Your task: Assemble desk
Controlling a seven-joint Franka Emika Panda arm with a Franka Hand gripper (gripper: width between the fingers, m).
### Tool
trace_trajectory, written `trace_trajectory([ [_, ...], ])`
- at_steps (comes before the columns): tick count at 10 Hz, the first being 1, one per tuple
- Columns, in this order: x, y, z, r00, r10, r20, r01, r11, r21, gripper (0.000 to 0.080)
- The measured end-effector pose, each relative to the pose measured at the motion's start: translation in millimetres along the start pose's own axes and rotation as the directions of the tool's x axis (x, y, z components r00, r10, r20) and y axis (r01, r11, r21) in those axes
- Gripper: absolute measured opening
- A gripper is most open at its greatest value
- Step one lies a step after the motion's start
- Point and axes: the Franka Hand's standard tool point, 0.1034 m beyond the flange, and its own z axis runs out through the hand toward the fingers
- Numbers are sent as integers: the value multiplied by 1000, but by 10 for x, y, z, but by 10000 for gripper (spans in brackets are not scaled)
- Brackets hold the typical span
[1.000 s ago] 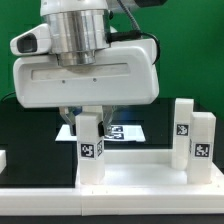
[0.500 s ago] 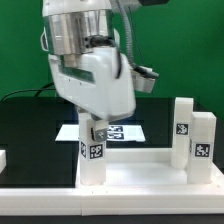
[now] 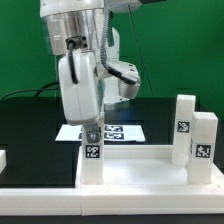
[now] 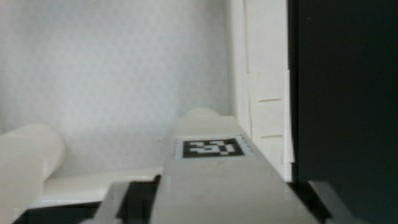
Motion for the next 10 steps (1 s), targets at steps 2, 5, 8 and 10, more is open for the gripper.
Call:
trace_trajectory([
  [2,8,-9,3,988,157,3,-157,987,12,291],
  [5,30,33,-1,963,269,-9,-269,963,33,304],
  [8,17,34,18,958,285,-5,-285,958,32,477],
  [10,-97,-39,-186,960,279,24,-280,958,61,637],
])
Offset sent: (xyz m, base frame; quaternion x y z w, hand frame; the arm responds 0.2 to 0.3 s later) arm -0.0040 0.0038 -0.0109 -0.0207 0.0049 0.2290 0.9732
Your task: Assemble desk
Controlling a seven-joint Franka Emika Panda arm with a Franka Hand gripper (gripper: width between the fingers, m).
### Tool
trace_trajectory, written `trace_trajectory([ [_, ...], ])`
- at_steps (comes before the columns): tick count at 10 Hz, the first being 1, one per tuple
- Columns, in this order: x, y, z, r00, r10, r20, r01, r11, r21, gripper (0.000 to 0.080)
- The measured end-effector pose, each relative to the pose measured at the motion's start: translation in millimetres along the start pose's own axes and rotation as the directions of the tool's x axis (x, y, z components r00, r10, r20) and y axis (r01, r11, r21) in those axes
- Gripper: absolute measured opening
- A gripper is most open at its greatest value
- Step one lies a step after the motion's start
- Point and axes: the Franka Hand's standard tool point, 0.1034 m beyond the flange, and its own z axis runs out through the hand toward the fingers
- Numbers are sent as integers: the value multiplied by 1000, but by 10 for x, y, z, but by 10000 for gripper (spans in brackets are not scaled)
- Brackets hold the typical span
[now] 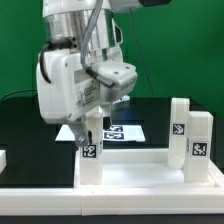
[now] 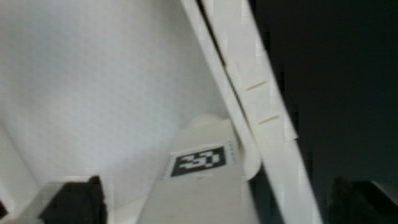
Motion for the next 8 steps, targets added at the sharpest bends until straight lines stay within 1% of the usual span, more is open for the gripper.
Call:
trace_trajectory([
  [1,-80,-5,-196,1000,-16,22,16,1000,20,637],
  [2,-138,-18,-335,999,-24,35,23,999,36,647],
  [3,-152,-26,-365,999,-30,38,29,999,40,649],
  [4,-136,-22,-348,999,-33,36,32,999,34,649],
  [8,-143,-16,-328,999,-37,34,36,999,33,649],
])
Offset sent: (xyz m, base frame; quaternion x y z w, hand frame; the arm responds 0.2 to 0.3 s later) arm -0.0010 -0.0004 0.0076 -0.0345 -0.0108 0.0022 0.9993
